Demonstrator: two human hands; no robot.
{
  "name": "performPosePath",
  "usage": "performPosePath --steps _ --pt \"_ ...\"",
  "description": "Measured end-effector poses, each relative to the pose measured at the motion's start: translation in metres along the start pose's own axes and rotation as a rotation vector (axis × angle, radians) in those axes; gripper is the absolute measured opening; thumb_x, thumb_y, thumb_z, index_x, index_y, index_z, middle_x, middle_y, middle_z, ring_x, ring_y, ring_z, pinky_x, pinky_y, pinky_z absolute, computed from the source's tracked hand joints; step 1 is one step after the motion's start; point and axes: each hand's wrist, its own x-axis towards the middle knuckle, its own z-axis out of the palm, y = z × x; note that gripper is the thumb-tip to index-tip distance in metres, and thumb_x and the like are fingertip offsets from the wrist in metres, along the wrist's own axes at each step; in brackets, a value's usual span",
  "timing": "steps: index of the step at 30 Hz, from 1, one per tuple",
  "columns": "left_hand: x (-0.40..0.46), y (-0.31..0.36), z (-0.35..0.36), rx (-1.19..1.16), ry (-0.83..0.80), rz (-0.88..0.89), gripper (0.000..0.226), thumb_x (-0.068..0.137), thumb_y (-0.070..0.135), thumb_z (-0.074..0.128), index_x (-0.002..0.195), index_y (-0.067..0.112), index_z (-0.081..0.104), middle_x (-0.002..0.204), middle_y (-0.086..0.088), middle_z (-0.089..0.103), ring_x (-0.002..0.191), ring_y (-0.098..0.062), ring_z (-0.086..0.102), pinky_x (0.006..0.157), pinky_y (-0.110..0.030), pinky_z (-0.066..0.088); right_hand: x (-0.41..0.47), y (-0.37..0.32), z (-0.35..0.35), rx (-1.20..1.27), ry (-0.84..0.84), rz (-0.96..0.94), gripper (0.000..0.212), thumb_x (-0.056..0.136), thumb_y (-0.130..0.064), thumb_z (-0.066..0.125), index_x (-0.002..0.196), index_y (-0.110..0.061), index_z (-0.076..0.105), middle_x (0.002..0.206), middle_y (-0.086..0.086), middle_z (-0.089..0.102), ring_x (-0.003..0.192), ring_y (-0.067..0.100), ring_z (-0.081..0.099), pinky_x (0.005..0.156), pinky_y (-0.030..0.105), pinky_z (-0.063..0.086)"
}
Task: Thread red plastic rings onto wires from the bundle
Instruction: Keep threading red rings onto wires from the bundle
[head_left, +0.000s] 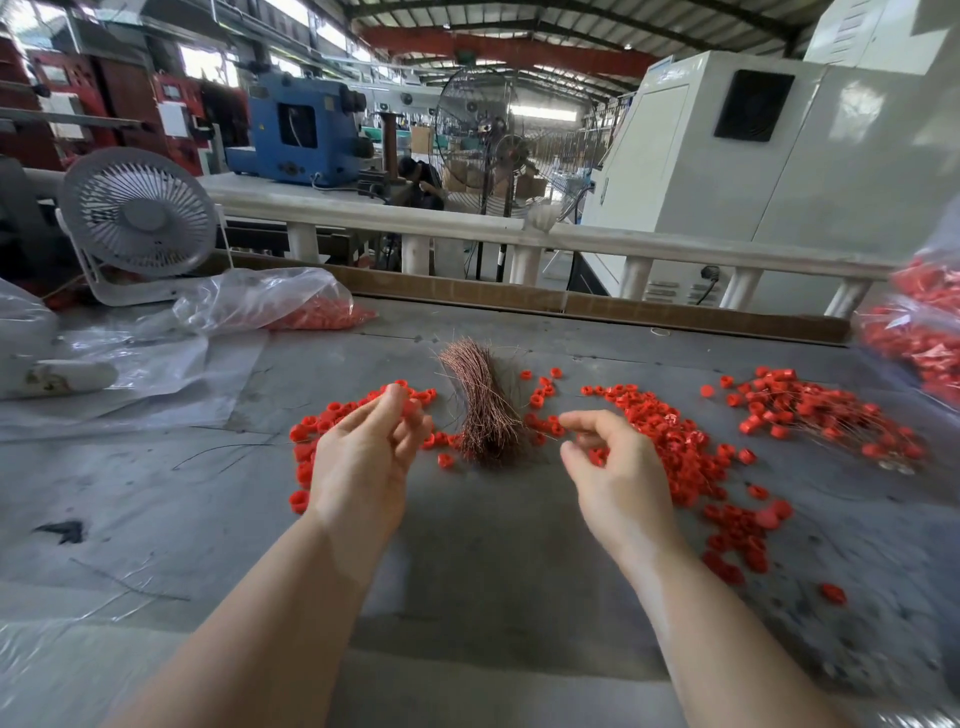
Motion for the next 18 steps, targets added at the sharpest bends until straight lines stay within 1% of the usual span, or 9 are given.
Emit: performPosePath --steps 2,4,6,8,10,11,13,15,18 --pt "-0.005 -0.006 0.001 0.220 -0.095 0.034 0.015 0.088 0.004 0.058 0.075 0.001 0.064 0.057 -0.003 0.059 0.050 -0.008 0.055 0.053 -0.017 0.053 -0.003 -0.003 0.002 -0.074 -0.069 -0.069 0.026 0.084 -0.003 0.060 0.105 -0.018 0.064 0.102 -0.005 0.060 0.098 0.016 0.054 0.089 0.030 0.042" --pt "-0.009 -0.013 0.003 0.465 -0.148 0.064 0.014 0.087 0.004 0.061 0.074 0.006 0.066 0.059 -0.004 0.060 0.051 -0.009 0.056 0.053 -0.020 0.054 -0.005 -0.004 0.003 -0.112 -0.149 -0.135 0.033 0.084 -0.002 0.059 0.113 -0.017 0.062 0.115 -0.004 0.059 0.109 0.014 0.052 0.097 0.032 0.039" --pt "-0.012 -0.019 0.004 0.671 -0.191 0.106 0.015 0.085 0.005 0.064 0.072 0.012 0.067 0.058 -0.002 0.061 0.050 -0.008 0.057 0.055 -0.024 0.056 -0.006 -0.005 0.004 -0.152 -0.215 -0.198 0.039 0.085 -0.002 0.059 0.120 -0.019 0.058 0.124 -0.006 0.055 0.118 0.011 0.047 0.103 0.028 0.034" --pt "-0.016 -0.022 0.005 0.812 -0.250 0.139 0.018 0.084 0.006 0.066 0.070 0.017 0.066 0.058 -0.002 0.062 0.050 -0.011 0.058 0.059 -0.029 0.057 -0.008 -0.005 0.006 -0.197 -0.262 -0.248 0.046 0.086 -0.003 0.057 0.127 -0.022 0.054 0.132 -0.007 0.049 0.126 0.009 0.040 0.108 0.020 0.025" --pt "-0.018 -0.023 0.005 0.900 -0.297 0.157 0.019 0.083 0.008 0.067 0.069 0.020 0.065 0.059 -0.002 0.063 0.049 -0.011 0.059 0.058 -0.029 0.056 -0.010 -0.004 0.008 -0.236 -0.321 -0.273 0.056 0.085 0.001 0.054 0.132 -0.028 0.048 0.139 -0.006 0.042 0.132 0.009 0.032 0.108 0.011 0.014" --pt "-0.019 -0.023 0.005 0.939 -0.312 0.168 0.019 0.083 0.009 0.067 0.069 0.021 0.065 0.059 -0.002 0.064 0.049 -0.010 0.059 0.058 -0.028 0.055 -0.011 -0.002 0.009 -0.253 -0.358 -0.272 0.061 0.084 0.002 0.052 0.135 -0.032 0.044 0.143 -0.006 0.038 0.135 0.009 0.028 0.107 0.009 0.010" --pt "-0.019 -0.024 0.005 0.998 -0.329 0.194 0.019 0.083 0.011 0.067 0.069 0.023 0.066 0.059 -0.002 0.065 0.050 -0.010 0.059 0.061 -0.030 0.055 -0.011 0.000 0.011 -0.279 -0.423 -0.262 0.067 0.085 0.004 0.047 0.138 -0.036 0.038 0.149 -0.006 0.029 0.138 0.009 0.022 0.106 0.010 0.006" --pt "-0.020 -0.024 0.005 1.012 -0.328 0.210 0.020 0.083 0.011 0.067 0.067 0.024 0.066 0.060 -0.003 0.065 0.053 -0.013 0.060 0.063 -0.033 0.055 -0.011 0.001 0.013 -0.307 -0.445 -0.271 0.065 0.088 0.003 0.044 0.141 -0.033 0.035 0.151 -0.008 0.025 0.138 0.008 0.020 0.107 0.011 0.005" --pt "-0.020 -0.024 0.004 1.008 -0.315 0.207 0.022 0.083 0.011 0.068 0.066 0.024 0.066 0.060 -0.002 0.065 0.054 -0.014 0.060 0.062 -0.031 0.055 -0.010 0.002 0.016 -0.281 -0.377 -0.288 0.054 0.091 0.003 0.043 0.140 -0.019 0.039 0.147 -0.005 0.035 0.136 0.008 0.028 0.107 0.008 0.009"
